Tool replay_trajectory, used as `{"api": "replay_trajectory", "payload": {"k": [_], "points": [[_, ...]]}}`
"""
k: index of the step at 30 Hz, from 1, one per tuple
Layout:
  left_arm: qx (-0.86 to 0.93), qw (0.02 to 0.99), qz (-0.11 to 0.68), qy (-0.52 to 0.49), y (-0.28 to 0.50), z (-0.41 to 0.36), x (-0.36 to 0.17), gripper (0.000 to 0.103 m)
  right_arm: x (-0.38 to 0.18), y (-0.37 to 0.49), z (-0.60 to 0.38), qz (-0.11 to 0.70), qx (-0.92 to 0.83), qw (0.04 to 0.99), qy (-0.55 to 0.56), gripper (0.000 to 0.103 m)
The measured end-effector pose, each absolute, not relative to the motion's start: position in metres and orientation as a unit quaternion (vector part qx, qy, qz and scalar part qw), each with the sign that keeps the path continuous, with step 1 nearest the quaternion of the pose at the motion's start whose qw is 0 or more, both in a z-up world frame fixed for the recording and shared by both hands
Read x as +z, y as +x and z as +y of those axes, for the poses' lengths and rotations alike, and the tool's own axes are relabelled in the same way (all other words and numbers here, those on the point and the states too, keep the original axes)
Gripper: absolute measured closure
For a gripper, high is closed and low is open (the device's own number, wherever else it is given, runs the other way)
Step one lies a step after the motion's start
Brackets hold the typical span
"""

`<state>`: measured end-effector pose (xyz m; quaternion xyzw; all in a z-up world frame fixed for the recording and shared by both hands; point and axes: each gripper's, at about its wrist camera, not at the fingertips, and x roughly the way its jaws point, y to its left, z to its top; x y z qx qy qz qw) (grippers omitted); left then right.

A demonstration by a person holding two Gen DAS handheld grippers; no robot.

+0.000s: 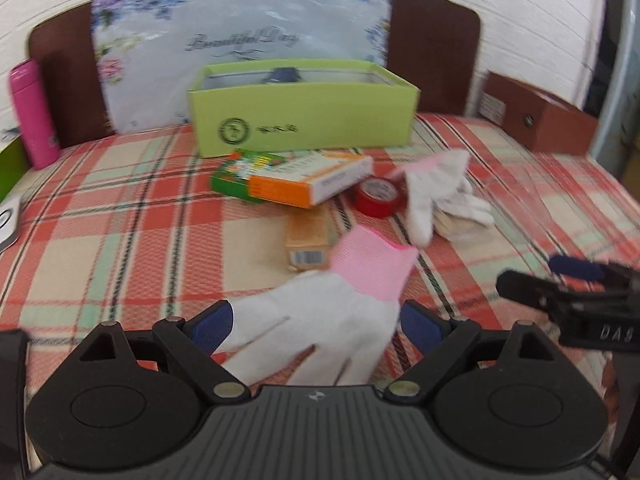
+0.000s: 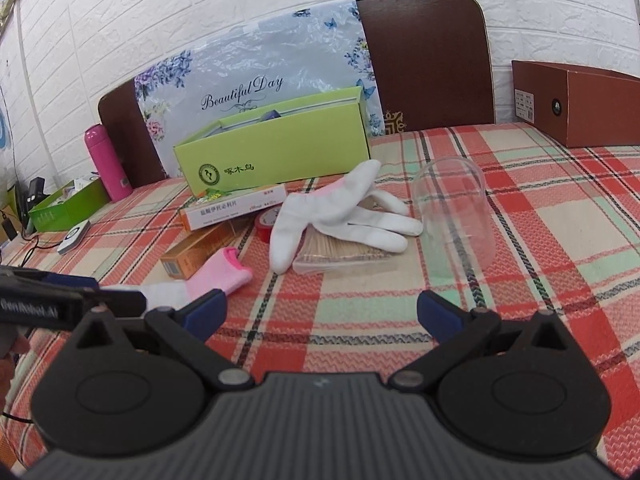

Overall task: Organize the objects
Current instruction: 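Grasp the wooden toothpick bundle with the right tool while the left tool grasps the white-pink glove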

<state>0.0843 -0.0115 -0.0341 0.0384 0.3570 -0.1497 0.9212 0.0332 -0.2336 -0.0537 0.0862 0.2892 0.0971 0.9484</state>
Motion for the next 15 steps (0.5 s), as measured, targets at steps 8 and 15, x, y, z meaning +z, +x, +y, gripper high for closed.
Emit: {"api": "replay_trajectory", "payload": {"k": [8, 15], "points": [[-0.148, 0.912, 0.369, 0.102, 0.114, -0.030, -0.059, 0.008, -0.055, 0.037, -0.237, 0.299, 0.093, 0.946, 0.087, 0.000], [-0.189, 0.906, 0.373, 0.065, 0.106, -0.015, -0.058, 0.040, -0.061, 0.065, -0.227, 0.311, 0.100, 0.942, 0.068, 0.000]]}}
